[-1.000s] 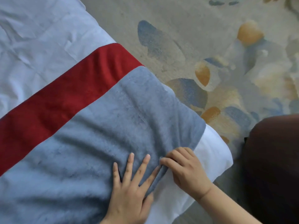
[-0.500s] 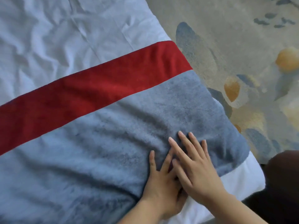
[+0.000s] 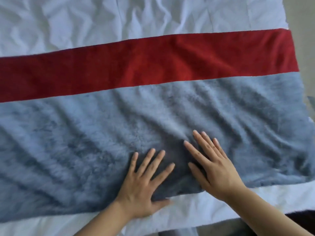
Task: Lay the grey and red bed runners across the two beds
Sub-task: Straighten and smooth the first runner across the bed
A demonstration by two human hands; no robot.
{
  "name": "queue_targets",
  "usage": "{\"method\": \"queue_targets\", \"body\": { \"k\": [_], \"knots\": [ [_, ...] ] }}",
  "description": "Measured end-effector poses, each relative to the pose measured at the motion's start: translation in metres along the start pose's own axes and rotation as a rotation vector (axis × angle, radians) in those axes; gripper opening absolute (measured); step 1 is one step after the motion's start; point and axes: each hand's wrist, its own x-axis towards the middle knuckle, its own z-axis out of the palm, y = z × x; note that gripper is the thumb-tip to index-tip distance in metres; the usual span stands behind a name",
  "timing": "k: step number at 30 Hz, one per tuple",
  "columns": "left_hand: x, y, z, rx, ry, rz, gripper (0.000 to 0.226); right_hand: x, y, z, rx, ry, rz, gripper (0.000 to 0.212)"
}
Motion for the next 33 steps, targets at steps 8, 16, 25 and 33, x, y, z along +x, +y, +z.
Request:
{"method": "queue_targets", "body": {
  "k": [8, 16, 25, 33],
  "knots": [
    [-0.048, -0.014, 0.012, 0.15, 0.095, 0.098, 0.055, -0.01, 0.003, 0.026, -0.184, -0.024, 0.109, 0.055],
    [-0.096, -0.035, 0.015, 0.276, -0.023, 0.157, 0.067, -0.015, 0.028, 0.026, -0.236, 0.004, 0.185, 0.06],
    [0.048, -0.02, -0.038, 0.015, 0.222, -0.004, 0.08, 0.056, -0.026, 0.026, -0.096, 0.228, 0.082, 0.054],
    [0.106, -0.073, -0.022, 0.277, 0.186, -0.29, 0.085, 0.016, 0.142, -0.027, -0.255, 0.224, 0.518, 0.064]
  ]
}}
